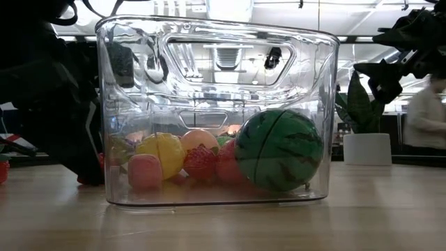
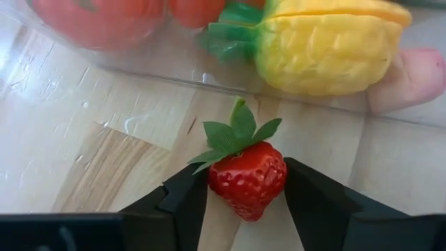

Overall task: Pick and placing Produce into tupperware
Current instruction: Put the red strawberry into the transparent bin

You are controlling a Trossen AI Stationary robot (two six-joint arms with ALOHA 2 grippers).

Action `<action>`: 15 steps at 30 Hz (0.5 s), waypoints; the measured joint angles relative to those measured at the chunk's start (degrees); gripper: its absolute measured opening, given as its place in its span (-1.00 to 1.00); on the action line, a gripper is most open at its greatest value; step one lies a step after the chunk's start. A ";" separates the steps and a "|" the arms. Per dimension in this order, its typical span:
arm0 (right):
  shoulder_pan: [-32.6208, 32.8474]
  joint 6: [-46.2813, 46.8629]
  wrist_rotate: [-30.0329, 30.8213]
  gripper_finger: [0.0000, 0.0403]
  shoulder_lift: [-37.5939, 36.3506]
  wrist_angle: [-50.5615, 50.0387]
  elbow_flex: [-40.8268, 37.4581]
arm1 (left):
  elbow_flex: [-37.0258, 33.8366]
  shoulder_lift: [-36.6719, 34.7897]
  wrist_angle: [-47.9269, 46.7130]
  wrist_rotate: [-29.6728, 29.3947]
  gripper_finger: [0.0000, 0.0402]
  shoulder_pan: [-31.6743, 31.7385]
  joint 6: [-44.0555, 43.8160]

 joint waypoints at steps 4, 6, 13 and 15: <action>0.00 0.00 0.00 0.20 0.00 0.00 0.00 | -0.08 -0.12 -0.05 -0.03 -0.18 0.04 0.02; 0.01 0.00 -0.02 0.20 0.00 -0.02 0.00 | -0.14 -0.37 -0.18 -0.01 -0.18 0.04 0.17; 0.00 0.00 0.00 0.20 0.00 0.00 0.00 | -0.31 -5.24 -3.38 0.50 -0.19 0.05 4.57; 0.00 0.00 0.00 0.20 0.00 0.00 0.00 | -0.29 -8.29 -6.33 0.48 -0.19 -0.02 4.72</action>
